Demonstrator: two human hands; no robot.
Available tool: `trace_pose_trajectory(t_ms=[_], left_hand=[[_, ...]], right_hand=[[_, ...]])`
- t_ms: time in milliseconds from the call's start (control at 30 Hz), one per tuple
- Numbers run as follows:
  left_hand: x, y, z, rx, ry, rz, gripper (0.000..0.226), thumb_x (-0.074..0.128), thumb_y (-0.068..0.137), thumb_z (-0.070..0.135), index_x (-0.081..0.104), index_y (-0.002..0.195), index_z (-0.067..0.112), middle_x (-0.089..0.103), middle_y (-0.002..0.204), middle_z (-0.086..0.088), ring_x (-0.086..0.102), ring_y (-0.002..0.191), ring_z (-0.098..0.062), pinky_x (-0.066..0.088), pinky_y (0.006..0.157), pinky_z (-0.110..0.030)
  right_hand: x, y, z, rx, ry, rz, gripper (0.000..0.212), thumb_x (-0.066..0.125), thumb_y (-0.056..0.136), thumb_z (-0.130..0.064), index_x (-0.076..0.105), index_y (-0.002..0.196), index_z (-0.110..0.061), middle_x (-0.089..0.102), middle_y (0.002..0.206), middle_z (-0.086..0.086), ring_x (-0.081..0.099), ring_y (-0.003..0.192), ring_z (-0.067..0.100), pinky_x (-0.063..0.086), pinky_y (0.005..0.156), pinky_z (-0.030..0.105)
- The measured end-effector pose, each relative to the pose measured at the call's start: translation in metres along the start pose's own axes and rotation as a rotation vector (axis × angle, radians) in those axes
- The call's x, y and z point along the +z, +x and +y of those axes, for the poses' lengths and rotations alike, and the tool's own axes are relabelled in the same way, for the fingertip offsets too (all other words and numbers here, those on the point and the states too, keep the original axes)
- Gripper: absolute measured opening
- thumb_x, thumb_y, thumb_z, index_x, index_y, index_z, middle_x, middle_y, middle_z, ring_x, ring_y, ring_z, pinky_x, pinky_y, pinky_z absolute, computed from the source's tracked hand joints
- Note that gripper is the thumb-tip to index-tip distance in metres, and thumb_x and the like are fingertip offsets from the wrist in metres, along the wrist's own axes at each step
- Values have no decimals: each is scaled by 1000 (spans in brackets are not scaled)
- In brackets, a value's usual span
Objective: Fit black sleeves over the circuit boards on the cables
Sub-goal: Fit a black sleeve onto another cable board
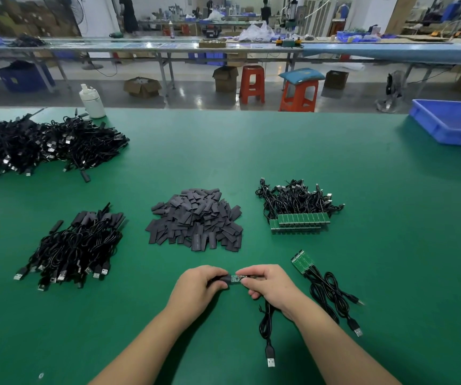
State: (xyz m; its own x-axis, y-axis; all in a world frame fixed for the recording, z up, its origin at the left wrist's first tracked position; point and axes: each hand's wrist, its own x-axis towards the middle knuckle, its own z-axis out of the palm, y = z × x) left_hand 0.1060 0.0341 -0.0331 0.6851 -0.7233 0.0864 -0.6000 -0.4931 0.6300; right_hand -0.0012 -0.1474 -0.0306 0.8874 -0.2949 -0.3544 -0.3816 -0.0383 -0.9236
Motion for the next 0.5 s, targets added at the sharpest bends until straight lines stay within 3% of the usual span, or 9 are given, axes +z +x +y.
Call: trace_pose_trajectory(t_ms=[367, 500], left_hand=[[5, -1, 6, 53, 21, -9, 25, 71, 87, 30, 72, 112, 27, 71, 99, 13, 63, 92, -4, 48, 86, -20], [10, 1, 13, 28, 36, -21, 26, 70, 87, 33, 71, 113, 27, 72, 100, 9, 63, 93, -9, 48, 87, -27]], right_hand=[[3, 3, 3, 1, 11, 0, 20, 70, 90, -7, 76, 98, -25, 71, 74, -6, 61, 63, 6, 52, 66, 19], [2, 3, 3, -13, 27, -13, 21, 70, 90, -4, 75, 101, -21, 69, 74, -1, 60, 63, 8, 52, 65, 21]])
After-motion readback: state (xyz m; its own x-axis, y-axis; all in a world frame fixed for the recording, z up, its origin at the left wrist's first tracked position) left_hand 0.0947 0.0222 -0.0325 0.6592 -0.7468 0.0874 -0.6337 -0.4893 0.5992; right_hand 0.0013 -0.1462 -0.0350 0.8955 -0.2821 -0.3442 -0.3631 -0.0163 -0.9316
